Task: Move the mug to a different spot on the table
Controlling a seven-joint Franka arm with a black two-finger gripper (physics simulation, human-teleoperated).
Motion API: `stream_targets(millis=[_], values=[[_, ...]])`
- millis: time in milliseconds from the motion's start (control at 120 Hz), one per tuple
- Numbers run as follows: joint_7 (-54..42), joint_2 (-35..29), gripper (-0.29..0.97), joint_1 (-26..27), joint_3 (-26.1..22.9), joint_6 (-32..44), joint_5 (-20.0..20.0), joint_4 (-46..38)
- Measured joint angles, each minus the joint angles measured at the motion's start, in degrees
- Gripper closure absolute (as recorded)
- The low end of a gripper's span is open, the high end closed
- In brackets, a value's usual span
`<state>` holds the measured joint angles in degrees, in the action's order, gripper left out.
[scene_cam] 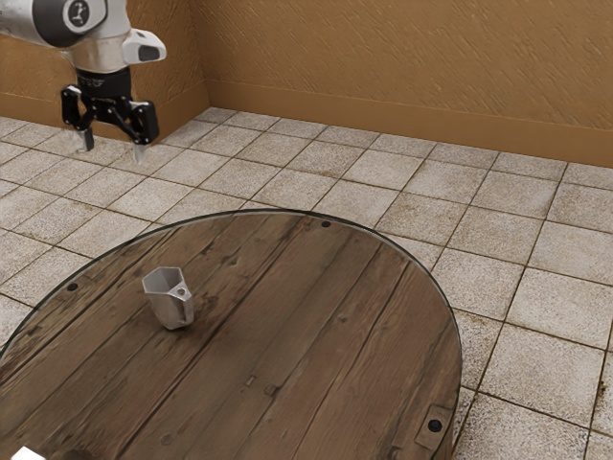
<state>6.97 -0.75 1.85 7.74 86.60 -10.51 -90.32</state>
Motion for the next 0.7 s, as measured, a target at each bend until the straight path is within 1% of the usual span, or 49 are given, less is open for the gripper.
stream_targets(millis=[133, 242, 333, 392, 442, 500, 550, 625, 700], values=[[0.73, -0.24, 0.00, 3.32, 0.01, 0.91, -0.05, -0.49], [1.63, -2.01, 0.00, 5.21, 0.06, 4.99, 0.05, -8.85], [4.60, -4.31, 0.00, 3.37, 0.01, 9.33, 1.12, -16.50], [8.48, -5.98, 0.00, 1.04, 0.00, 12.01, 3.55, -21.04], [12.78, -6.92, 0.00, 0.41, -0.01, 13.91, 6.02, -24.16], [18.38, -7.77, 0.00, 2.34, -0.04, 17.16, 8.10, -28.67], [23.70, -8.08, 0.00, 3.79, -1.42, 20.45, 9.23, -32.01], [31.58, -8.23, 0.00, 5.25, -2.39, 25.65, 10.32, -36.45], [38.65, -8.26, 0.00, 5.99, -3.42, 29.76, 10.93, -38.49]])
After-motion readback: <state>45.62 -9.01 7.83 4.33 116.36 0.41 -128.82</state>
